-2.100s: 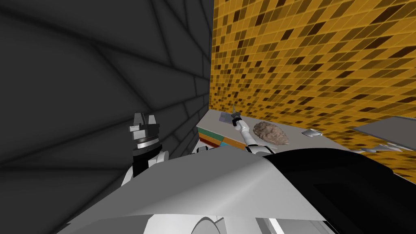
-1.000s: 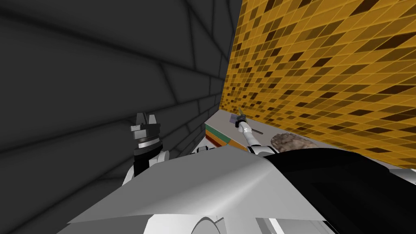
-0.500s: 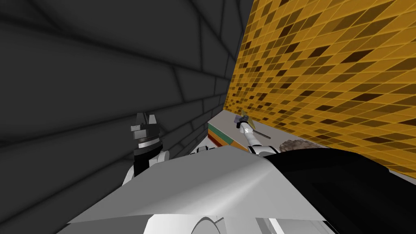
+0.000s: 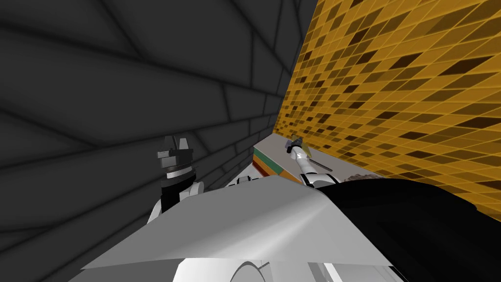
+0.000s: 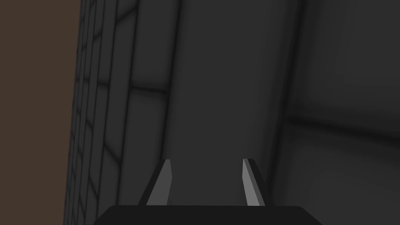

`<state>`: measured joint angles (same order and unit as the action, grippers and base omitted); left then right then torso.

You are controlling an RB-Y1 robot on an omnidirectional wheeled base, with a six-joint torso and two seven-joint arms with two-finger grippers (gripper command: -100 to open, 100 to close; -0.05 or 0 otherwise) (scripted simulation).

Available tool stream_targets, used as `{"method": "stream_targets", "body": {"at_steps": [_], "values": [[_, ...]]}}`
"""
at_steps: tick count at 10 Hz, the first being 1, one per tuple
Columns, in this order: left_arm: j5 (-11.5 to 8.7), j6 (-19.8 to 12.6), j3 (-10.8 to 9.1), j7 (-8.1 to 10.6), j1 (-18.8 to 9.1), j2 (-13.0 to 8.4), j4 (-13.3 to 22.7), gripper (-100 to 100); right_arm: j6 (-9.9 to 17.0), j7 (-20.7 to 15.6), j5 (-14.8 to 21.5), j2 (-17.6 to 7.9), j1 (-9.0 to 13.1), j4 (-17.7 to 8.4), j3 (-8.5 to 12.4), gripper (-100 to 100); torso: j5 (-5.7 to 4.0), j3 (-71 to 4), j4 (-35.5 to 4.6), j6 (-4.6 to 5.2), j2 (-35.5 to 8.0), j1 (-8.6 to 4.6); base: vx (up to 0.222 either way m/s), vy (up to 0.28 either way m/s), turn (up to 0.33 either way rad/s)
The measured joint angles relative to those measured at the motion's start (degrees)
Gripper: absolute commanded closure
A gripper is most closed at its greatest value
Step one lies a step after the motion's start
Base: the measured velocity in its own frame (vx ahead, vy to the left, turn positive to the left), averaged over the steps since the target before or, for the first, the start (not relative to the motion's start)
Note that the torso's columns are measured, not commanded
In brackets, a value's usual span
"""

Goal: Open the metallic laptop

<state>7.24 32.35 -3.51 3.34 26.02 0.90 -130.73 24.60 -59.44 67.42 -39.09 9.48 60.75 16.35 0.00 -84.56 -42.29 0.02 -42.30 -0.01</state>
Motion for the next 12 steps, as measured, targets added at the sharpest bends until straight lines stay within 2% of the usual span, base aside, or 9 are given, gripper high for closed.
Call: {"method": "stream_targets", "body": {"at_steps": [2,3,5,6,7,12], "values": [[0.0,0.0,0.0,0.0,0.0,0.0,0.0,0,-0.53,-1.31,-2.01,-1.65,1.44,-2.2,0.08,-100,0.14,0.01,-0.08,-0.01,-0.04,0.11,-0.048,0.027,0.07],[0.0,0.0,0.0,0.0,0.0,0.0,0.0,0,-0.54,-2.9,-4.34,-2.49,1.52,-2.07,0.24,-100,0.19,0.04,-0.1,-0.03,-0.08,0.21,-0.044,0.026,0.061],[0.0,0.0,0.0,0.0,0.0,0.0,0.0,0,-1.31,-3.7,-5.55,-4.47,3.7,-5.18,0.33,-100,0.18,0.05,-0.1,-0.02,-0.11,0.24,-0.045,0.035,0.063],[0.0,0.0,0.0,0.0,0.0,0.0,0.0,0,-1.51,-4.22,-6.7,-5.26,4.17,-5.86,0.42,-100,0.18,0.06,-0.1,-0.05,-0.11,0.25,-0.019,0.016,0.016],[0.0,0.0,0.0,0.0,0.01,0.0,0.0,0,-1.54,-4.42,-6.87,-5.28,4.18,-5.93,0.41,0,0.14,0.02,-0.07,0.0,-0.04,0.15,0.0,0.0,0.0],[0.0,0.0,-0.01,0.0,0.01,-0.01,0.0,0,-1.55,-4.4,-6.86,-5.23,4.14,-5.96,0.39,0,-0.01,-0.01,0.01,-0.02,0.02,0.0,0.0,0.0,0.0]]}}
